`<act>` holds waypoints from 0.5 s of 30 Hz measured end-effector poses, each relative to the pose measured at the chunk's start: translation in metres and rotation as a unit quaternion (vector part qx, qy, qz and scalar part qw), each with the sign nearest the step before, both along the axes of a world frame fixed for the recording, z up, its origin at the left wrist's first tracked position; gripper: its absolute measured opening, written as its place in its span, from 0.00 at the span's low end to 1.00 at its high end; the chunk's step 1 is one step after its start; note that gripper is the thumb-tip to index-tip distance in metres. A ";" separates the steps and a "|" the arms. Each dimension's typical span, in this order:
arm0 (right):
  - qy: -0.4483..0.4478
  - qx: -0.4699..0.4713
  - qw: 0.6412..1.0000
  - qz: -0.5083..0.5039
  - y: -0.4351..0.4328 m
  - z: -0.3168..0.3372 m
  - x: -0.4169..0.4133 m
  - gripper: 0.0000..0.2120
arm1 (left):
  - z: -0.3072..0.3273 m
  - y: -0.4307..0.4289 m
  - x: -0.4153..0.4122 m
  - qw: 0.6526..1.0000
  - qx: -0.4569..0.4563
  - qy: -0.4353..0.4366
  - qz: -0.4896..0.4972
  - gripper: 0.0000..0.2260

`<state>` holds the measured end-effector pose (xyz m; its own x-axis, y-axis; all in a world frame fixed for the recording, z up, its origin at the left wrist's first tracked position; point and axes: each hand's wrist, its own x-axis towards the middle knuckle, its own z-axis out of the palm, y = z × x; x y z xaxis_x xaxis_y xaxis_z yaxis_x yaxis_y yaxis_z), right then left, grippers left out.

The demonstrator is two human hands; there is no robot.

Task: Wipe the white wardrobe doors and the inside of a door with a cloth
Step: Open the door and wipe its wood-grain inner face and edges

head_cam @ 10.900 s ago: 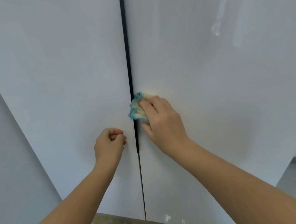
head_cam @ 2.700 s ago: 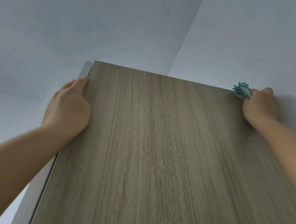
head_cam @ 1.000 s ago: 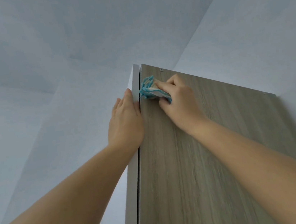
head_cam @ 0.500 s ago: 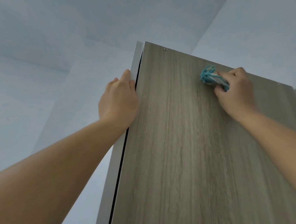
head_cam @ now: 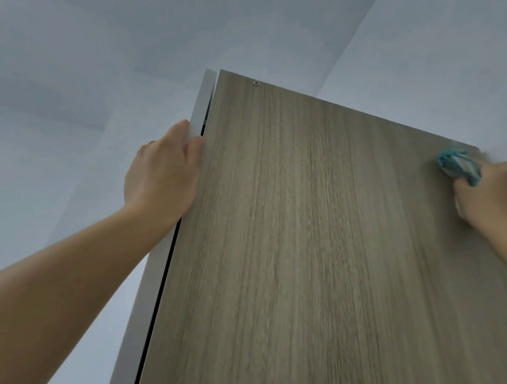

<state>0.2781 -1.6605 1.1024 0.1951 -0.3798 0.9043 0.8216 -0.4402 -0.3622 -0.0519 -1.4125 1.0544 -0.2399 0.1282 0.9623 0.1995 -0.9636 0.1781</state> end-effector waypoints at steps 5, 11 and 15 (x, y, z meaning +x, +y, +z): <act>0.007 -0.009 1.000 -0.027 -0.001 0.002 -0.001 0.12 | -0.005 -0.001 -0.002 1.000 0.002 0.007 -0.003 0.14; 0.097 0.005 0.994 -0.053 -0.010 0.002 0.012 0.14 | -0.009 -0.003 -0.002 1.000 -0.013 0.008 0.007 0.14; 0.146 0.006 0.987 -0.074 -0.018 -0.011 0.023 0.14 | -0.010 -0.003 -0.002 1.000 -0.020 0.011 -0.020 0.14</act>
